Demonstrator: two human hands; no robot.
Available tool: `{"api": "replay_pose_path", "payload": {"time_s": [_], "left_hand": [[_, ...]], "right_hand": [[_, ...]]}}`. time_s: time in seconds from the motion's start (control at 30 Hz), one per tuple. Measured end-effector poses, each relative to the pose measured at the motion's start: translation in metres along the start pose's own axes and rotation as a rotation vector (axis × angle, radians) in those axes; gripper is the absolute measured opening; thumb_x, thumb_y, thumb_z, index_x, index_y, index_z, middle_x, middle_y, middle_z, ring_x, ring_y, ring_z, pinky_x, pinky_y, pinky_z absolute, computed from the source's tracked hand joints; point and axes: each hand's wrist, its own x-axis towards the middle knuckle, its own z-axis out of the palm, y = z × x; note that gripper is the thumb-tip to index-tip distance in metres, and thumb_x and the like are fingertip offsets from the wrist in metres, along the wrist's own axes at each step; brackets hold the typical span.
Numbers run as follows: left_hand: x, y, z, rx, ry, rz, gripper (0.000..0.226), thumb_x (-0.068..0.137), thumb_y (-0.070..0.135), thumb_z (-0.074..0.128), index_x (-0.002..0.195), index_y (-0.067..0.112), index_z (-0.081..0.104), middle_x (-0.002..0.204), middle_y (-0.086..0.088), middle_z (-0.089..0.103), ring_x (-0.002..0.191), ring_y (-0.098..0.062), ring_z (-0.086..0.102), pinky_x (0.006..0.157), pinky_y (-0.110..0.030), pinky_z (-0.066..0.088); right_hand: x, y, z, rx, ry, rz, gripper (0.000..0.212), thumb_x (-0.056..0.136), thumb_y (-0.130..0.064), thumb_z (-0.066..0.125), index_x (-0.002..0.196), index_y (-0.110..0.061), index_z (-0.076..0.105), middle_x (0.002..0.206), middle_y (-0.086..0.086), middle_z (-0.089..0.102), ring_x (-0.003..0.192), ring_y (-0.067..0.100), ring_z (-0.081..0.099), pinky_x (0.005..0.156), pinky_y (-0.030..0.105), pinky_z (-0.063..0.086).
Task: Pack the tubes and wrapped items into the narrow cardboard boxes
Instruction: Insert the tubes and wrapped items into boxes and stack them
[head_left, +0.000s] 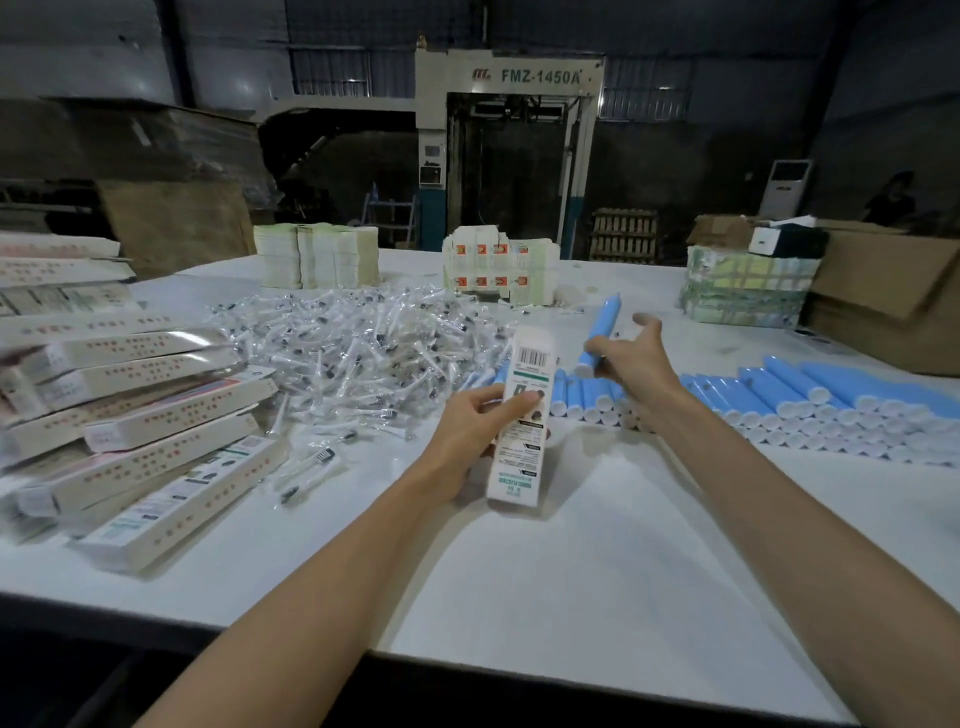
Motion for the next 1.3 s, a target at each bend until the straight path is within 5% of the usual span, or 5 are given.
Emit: {"api": "replay_pose_path", "payload": {"time_s": [0.3,0.5,0.6,0.9,1.3], "left_hand": [[-0.017,0.001,0.026,-0.022,-0.194,-0.040,0.036,0.086,0.033,0.090,0.118,0.019,0.082,0.117,-0.021,0.079,0.099,-0.043,0.079,0.077,-0.044,0.068],[-0.016,-0.003,0.029,0.015,-0.237,-0.001,0.046,0.084,0.041,0.091,0.122,0.018,0.079,0.121,-0.020,0.078,0.101,-0.044,0.079,0.080,-0.047,0.067],[-0.014,-0.003,0.025,0.011,-0.214,0.002,0.047,0.085,0.041,0.091,0.125,0.019,0.078,0.123,-0.018,0.078,0.103,-0.045,0.078,0.083,-0.055,0.067],[-0.015,0.001,0.027,0.068,-0.189,0.053,0.046,0.083,0.047,0.091,0.121,0.024,0.079,0.120,-0.013,0.080,0.100,-0.041,0.080,0.080,-0.044,0.066],[-0.016,0.000,0.023,0.132,-0.088,0.038,0.031,0.099,0.029,0.079,0.125,0.012,0.077,0.112,-0.015,0.081,0.100,-0.039,0.080,0.092,-0.053,0.065]], "right_hand": [[-0.054,-0.026,-0.031,0.578,-0.093,-0.306,0.107,0.091,0.000,0.070,0.158,-0.045,0.000,0.120,0.023,0.058,0.093,0.025,0.071,0.087,0.038,0.060],[-0.056,-0.022,-0.021,0.238,-0.045,-0.300,0.113,0.090,-0.002,0.072,0.158,-0.051,-0.003,0.130,0.020,0.060,0.107,0.034,0.073,0.098,0.050,0.058],[-0.054,-0.022,-0.029,0.142,-0.108,-0.341,0.106,0.086,-0.005,0.073,0.156,-0.051,0.008,0.112,0.018,0.069,0.096,0.021,0.074,0.089,0.037,0.059],[-0.064,-0.020,-0.021,0.032,-0.095,-0.410,0.048,0.097,-0.016,0.070,0.130,-0.027,0.037,0.090,0.001,0.071,0.083,0.009,0.061,0.075,0.021,0.055],[-0.069,-0.008,-0.019,-0.298,-0.273,-0.355,0.016,0.101,-0.016,0.065,0.112,-0.025,0.060,0.130,0.001,0.055,0.115,0.008,0.059,0.081,0.020,0.055]]}}
